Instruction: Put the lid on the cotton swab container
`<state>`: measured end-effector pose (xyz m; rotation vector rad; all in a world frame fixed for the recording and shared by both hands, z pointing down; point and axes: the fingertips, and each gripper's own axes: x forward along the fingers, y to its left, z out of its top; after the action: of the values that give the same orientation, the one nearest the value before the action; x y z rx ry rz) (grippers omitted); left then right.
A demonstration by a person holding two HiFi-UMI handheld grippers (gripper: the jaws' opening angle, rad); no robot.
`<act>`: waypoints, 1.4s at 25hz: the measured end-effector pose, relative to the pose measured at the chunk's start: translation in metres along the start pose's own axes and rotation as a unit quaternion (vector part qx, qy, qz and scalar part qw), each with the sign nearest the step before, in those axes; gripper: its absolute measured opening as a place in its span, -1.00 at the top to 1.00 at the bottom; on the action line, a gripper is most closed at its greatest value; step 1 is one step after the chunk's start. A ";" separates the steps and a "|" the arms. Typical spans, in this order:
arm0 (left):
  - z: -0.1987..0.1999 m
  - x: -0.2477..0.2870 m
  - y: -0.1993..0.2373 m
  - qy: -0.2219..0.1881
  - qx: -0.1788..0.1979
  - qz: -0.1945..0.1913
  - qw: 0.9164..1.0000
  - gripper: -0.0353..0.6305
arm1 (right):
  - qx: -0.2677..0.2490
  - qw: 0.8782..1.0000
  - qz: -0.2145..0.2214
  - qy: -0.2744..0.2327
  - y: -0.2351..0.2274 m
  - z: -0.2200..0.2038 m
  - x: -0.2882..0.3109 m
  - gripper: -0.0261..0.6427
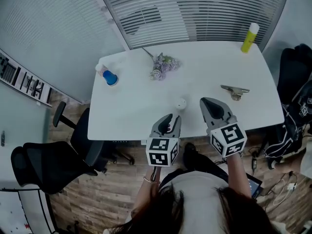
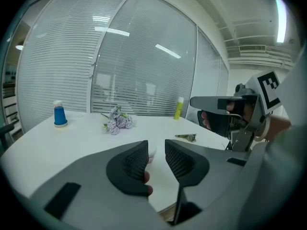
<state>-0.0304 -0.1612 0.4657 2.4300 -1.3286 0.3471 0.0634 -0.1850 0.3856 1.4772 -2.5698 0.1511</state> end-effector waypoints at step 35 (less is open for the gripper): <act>-0.075 0.102 0.025 0.098 0.014 0.038 0.994 0.06 | 0.058 0.990 0.030 0.125 -0.071 -0.101 0.100 0.84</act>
<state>-0.0007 -0.2203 0.5764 2.3035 -1.3393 0.6122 0.0853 -0.2881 0.5043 1.3225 -2.4372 0.4696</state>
